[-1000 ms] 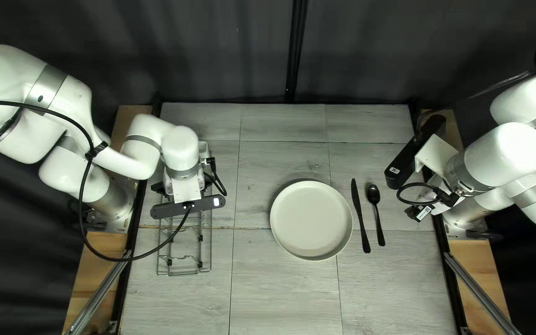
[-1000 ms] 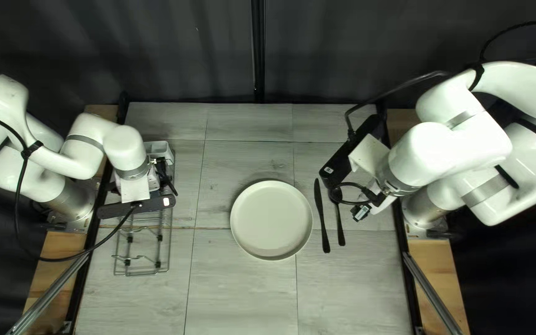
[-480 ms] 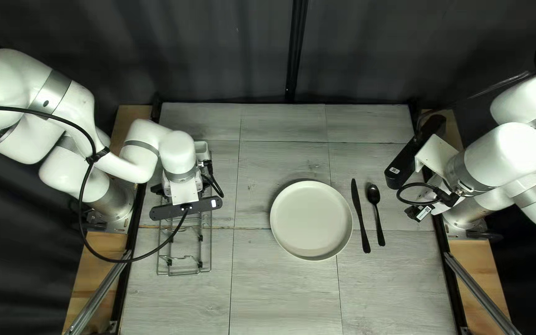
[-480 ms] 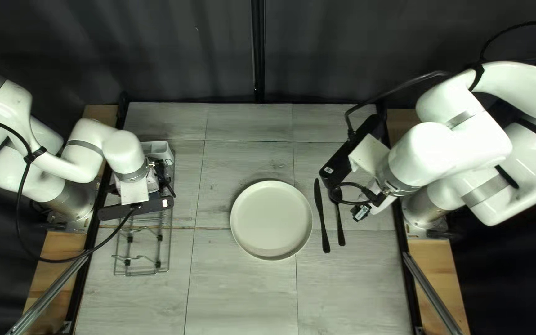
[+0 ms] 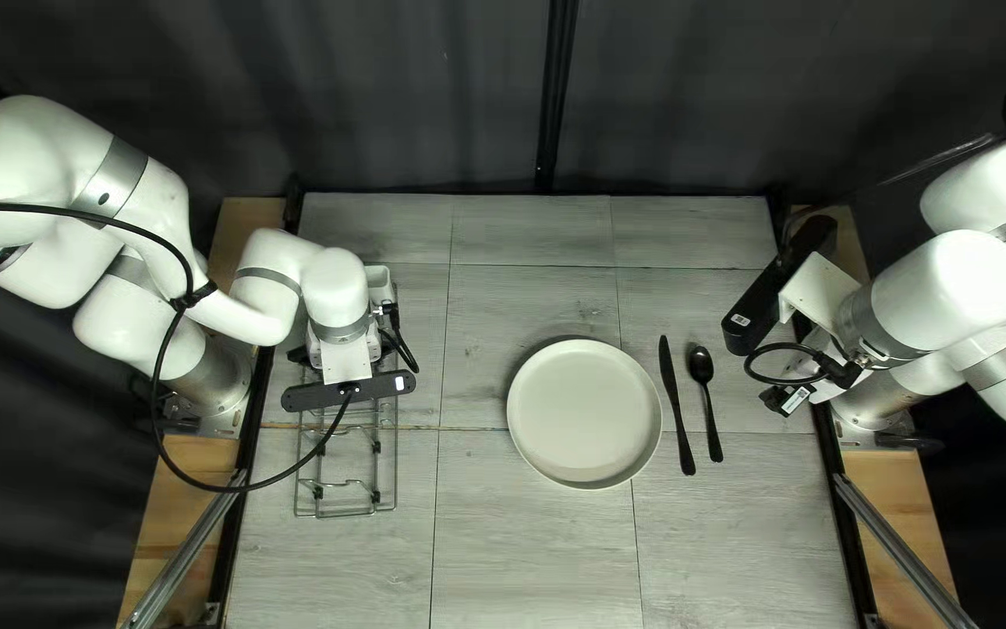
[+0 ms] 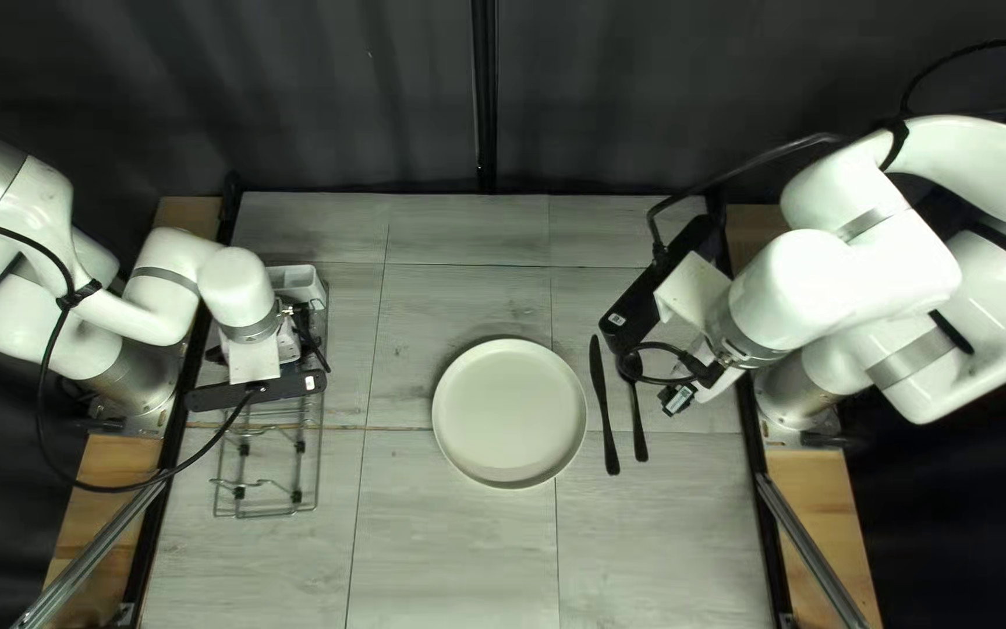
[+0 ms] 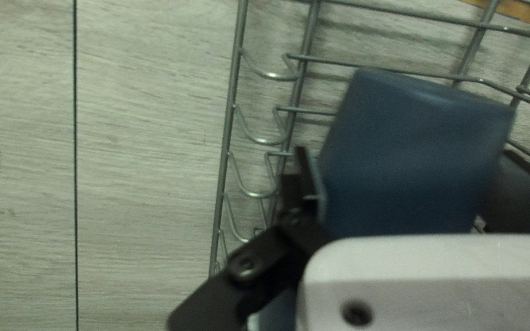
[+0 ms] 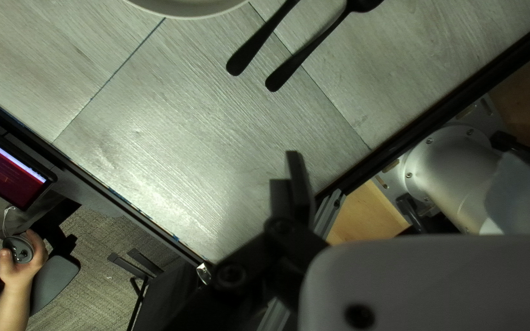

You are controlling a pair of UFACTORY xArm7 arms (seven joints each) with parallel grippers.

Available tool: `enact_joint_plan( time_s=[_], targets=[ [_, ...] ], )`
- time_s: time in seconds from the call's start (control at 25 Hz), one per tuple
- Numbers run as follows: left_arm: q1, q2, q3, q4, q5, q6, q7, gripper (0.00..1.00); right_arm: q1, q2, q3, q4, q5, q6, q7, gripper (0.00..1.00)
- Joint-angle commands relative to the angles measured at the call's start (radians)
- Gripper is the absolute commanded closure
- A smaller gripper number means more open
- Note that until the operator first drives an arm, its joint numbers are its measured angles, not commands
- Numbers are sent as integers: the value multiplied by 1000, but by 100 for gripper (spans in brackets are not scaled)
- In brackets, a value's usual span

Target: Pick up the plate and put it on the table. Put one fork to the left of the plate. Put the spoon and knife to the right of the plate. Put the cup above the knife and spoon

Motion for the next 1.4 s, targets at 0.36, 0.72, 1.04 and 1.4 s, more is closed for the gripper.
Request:
enact_joint_plan(
  time_s=[0.36,0.72,1.04,1.4],
  targets=[
    [-47,-90,-184,215,-9,293,-162,100,0,0,0,0,0,0,0,0],
    [-84,222,-191,576,23,331,-67,100,0,0,0,0,0,0,0,0],
    [-105,435,-204,731,55,219,-5,100,0,0,0,0,0,0,0,0],
    [-122,576,-219,805,162,78,14,100,0,0,0,0,0,0,0,0]
  ],
)
